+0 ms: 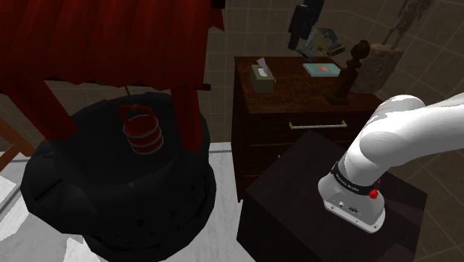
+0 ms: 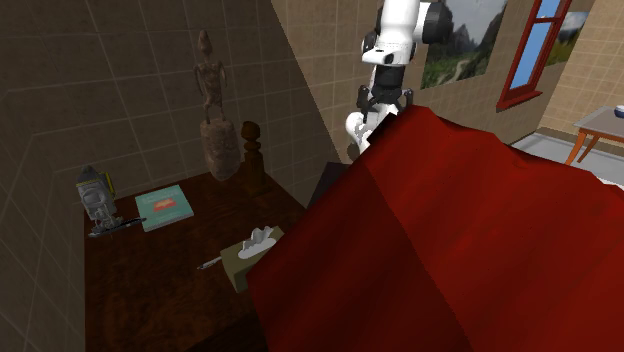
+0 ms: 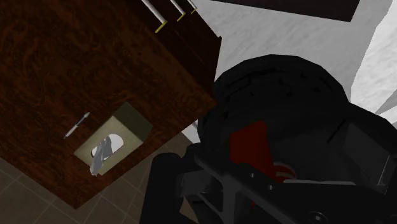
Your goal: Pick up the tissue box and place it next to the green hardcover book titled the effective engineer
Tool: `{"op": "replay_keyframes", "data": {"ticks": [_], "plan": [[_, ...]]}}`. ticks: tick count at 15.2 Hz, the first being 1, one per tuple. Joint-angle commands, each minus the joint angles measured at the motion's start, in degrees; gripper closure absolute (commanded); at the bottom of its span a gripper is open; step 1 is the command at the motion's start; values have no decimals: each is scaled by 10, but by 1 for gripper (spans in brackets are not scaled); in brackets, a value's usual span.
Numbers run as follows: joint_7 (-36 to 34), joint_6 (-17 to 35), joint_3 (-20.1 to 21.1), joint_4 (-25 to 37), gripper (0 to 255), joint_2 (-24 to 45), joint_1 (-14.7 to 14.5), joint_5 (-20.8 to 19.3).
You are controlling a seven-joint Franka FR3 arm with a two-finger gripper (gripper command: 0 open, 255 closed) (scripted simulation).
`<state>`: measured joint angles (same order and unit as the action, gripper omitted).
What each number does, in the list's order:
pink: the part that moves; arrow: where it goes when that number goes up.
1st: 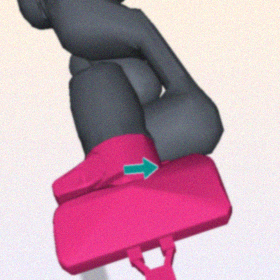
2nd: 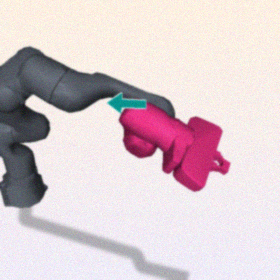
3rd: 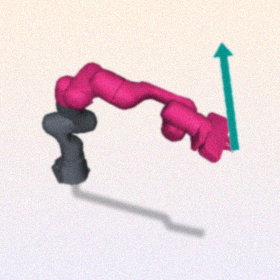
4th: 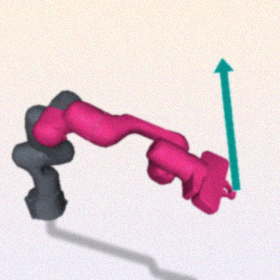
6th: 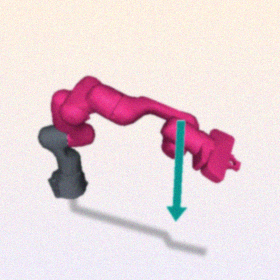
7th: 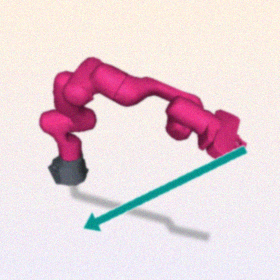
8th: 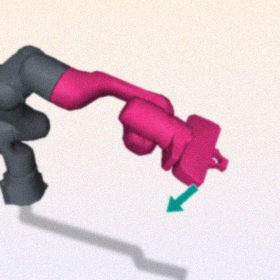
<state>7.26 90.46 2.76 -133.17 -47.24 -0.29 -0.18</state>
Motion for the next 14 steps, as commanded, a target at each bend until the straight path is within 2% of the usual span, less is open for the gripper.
{"op": "replay_keyframes", "data": {"ticks": [1, 8, 14], "plan": [[0, 0, 0, 0, 0, 0, 0, 0], [48, 93, -26, 5, 0, 111, 20, -57], [79, 163, -46, 37, 0, 221, 38, -102]]}}
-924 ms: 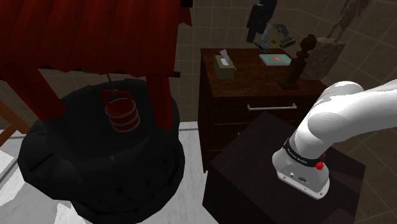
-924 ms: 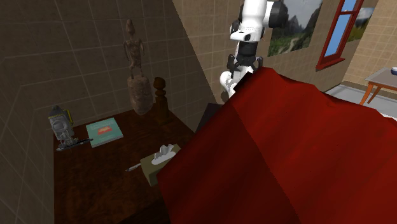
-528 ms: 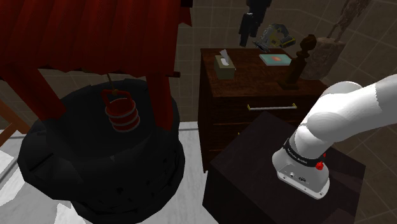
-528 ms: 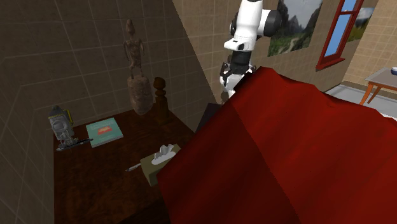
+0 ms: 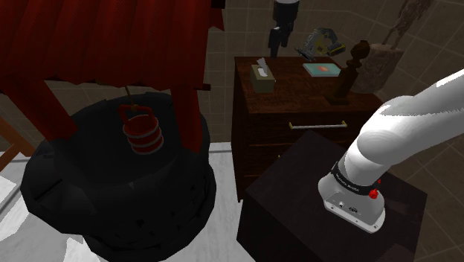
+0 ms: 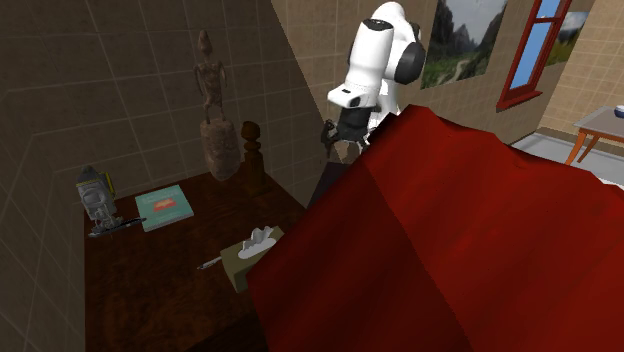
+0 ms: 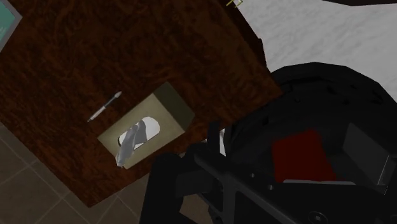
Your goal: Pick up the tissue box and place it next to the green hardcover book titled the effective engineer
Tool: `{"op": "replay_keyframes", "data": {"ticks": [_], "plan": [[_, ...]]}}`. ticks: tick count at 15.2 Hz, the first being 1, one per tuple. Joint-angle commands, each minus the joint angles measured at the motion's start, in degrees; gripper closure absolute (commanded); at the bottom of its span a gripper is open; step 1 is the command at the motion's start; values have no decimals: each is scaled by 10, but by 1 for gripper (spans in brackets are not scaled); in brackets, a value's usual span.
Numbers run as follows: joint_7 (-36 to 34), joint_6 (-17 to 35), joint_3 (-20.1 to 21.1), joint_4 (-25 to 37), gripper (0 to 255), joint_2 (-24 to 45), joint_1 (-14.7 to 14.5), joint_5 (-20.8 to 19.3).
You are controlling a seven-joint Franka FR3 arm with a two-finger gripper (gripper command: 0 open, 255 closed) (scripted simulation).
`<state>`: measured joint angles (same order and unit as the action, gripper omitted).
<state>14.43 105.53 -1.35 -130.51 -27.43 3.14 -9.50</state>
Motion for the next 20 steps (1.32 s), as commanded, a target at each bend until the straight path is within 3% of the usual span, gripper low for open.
{"op": "replay_keyframes", "data": {"ticks": [1, 11, 20], "plan": [[11, 23, -8, 18, 0, 43, 7, -16], [48, 102, -34, 135, 0, 244, 33, -79], [82, 128, -53, 303, 0, 436, 52, -119]]}}
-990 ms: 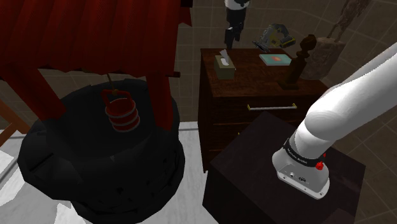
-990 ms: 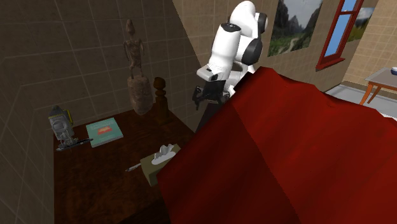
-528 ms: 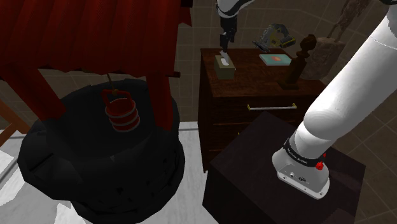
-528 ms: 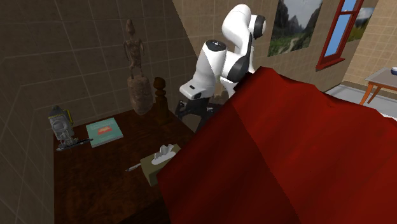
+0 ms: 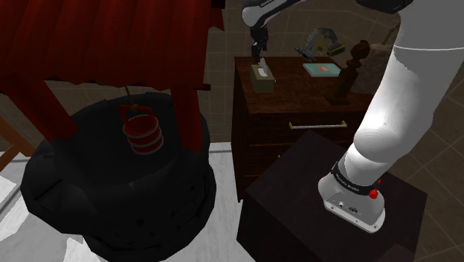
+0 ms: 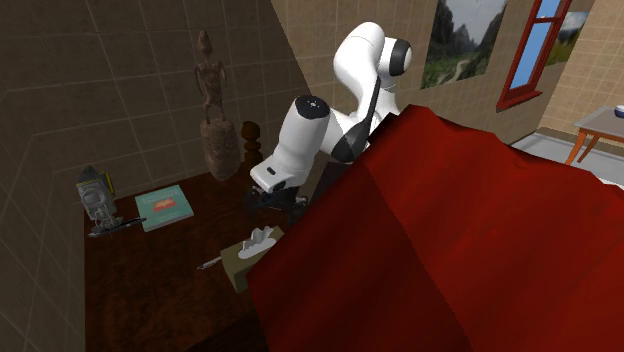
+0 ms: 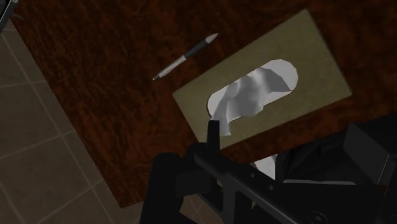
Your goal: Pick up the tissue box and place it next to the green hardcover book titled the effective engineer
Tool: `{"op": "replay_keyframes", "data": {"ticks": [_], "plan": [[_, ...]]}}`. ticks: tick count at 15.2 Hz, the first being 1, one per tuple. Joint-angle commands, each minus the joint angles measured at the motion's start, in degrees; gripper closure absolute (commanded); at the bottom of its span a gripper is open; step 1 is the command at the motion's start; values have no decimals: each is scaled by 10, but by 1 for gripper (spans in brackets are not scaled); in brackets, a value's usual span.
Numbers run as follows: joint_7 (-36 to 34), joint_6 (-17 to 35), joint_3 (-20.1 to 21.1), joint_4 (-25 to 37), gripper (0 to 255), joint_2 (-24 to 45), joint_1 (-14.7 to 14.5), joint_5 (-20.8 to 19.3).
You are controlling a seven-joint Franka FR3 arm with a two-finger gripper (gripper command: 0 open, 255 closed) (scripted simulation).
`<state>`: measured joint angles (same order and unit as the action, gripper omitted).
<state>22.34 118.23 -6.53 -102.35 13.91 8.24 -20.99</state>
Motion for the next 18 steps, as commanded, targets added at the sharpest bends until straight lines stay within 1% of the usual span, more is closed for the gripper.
{"op": "replay_keyframes", "data": {"ticks": [1, 4, 12, 18], "plan": [[8, 0, -4, 45, 0, 45, 3, -7], [22, -4, -9, 119, 0, 112, 10, -14], [19, 41, -14, 102, 0, 137, 22, -18], [19, 41, -14, 102, 0, 137, 22, -18]]}}
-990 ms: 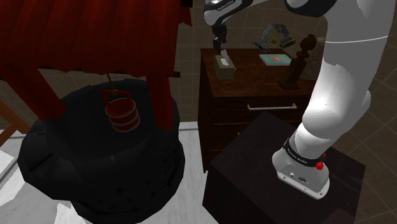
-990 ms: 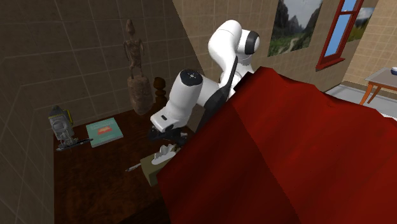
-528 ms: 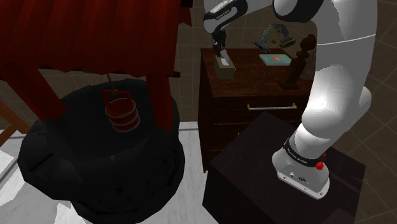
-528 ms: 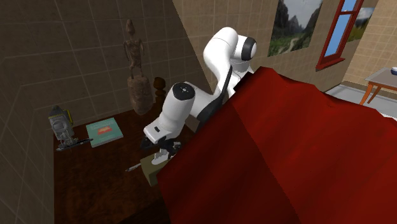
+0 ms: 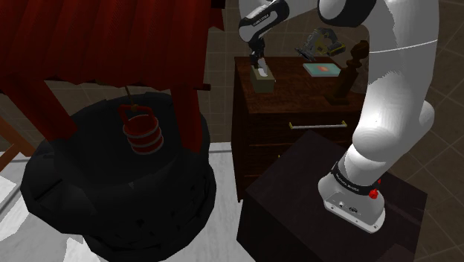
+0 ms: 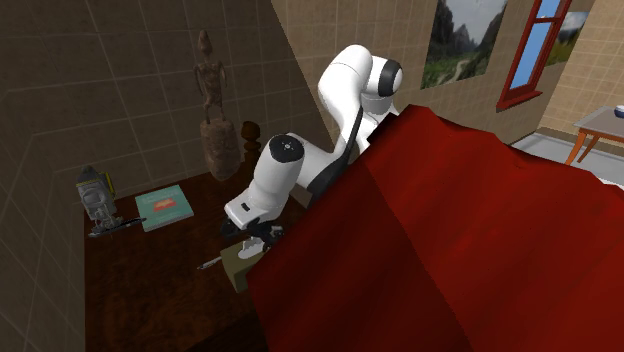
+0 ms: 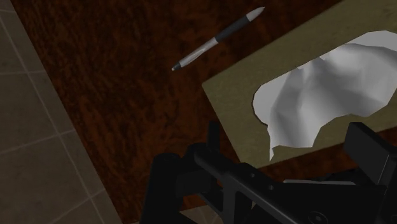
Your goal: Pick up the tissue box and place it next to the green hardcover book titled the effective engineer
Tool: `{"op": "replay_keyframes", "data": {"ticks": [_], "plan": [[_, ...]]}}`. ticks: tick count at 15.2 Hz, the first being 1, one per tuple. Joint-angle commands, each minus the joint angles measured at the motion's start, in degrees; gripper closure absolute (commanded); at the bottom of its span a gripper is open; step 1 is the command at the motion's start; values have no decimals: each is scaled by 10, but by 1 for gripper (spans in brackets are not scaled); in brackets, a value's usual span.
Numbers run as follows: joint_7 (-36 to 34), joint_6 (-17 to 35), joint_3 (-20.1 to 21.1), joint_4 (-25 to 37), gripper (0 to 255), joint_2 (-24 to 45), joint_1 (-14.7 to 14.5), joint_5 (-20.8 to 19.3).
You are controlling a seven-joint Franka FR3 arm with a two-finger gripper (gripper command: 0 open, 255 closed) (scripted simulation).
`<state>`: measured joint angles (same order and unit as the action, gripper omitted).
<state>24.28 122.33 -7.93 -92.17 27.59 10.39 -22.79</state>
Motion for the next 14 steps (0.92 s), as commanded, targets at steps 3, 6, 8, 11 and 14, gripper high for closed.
{"op": "replay_keyframes", "data": {"ticks": [3, 6, 8, 11, 14], "plan": [[0, 0, 0, 0, 255, 0, 0, 0], [0, 1, 0, -1, 255, -1, 0, 0], [0, 0, 0, -1, 255, -1, 0, 0], [0, 1, 0, -3, 255, -2, 0, 0], [5, -11, 1, 6, 255, -6, 0, 2]]}}
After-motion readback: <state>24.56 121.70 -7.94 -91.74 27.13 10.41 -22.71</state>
